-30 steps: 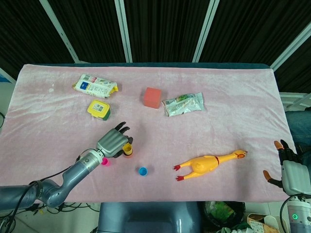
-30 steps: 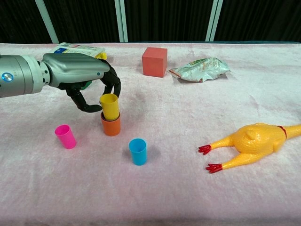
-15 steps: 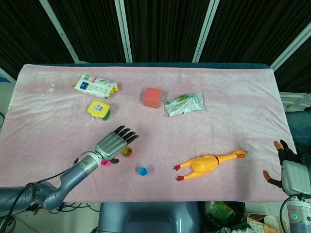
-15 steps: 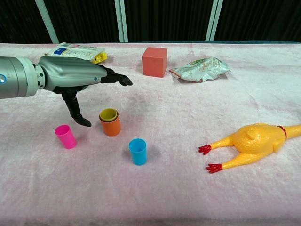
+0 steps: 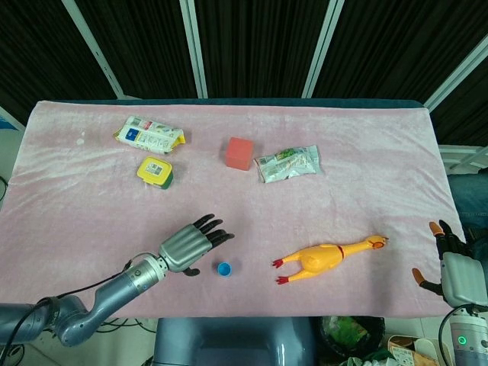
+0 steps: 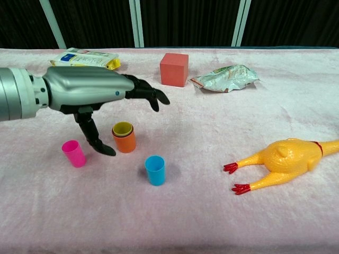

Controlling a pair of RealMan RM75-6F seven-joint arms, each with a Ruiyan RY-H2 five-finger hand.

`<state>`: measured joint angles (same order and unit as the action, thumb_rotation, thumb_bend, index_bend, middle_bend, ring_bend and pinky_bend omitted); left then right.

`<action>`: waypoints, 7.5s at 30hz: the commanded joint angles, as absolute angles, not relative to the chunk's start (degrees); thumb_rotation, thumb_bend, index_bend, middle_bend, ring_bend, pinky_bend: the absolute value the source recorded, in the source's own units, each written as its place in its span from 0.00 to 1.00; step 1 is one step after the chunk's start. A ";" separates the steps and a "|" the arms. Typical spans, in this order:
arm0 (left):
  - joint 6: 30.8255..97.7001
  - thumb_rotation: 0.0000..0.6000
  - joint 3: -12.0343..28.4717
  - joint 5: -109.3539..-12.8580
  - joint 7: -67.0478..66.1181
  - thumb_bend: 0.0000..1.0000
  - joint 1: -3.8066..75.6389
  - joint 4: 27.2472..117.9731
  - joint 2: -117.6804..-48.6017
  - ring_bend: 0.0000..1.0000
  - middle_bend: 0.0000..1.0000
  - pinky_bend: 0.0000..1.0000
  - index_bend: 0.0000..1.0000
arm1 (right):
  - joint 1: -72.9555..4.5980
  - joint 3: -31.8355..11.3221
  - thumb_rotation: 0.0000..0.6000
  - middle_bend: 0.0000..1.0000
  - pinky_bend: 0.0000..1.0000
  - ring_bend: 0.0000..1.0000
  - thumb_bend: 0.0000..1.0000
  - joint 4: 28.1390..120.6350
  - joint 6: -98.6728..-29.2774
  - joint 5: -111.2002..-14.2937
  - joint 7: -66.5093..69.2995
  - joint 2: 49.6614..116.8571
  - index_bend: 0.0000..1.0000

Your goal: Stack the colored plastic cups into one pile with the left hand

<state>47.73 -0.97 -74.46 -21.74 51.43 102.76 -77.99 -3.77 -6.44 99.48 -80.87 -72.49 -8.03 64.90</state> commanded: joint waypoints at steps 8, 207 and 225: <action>44.22 1.00 -2.62 -75.88 -22.51 0.14 52.32 98.78 -82.91 0.00 0.26 0.00 0.15 | -3.78 -6.54 1.00 0.02 0.16 0.11 0.19 99.51 -80.84 -72.23 -8.01 64.83 0.00; 48.65 1.00 3.97 -71.17 -22.67 0.09 46.48 98.60 -75.81 0.00 0.05 0.00 0.05 | -3.86 -6.56 1.00 0.02 0.17 0.11 0.19 99.86 -80.30 -71.25 -7.61 64.50 0.00; 85.46 1.00 -9.21 -90.17 -12.14 0.09 19.06 103.49 -60.08 0.00 0.04 0.00 0.04 | -3.66 -6.69 1.00 0.01 0.17 0.11 0.19 99.20 -82.22 -72.78 -8.36 65.37 0.00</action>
<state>81.53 -6.12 -86.05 -17.82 22.96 106.56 -61.89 -3.70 -6.72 99.26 -82.14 -72.69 -8.33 65.30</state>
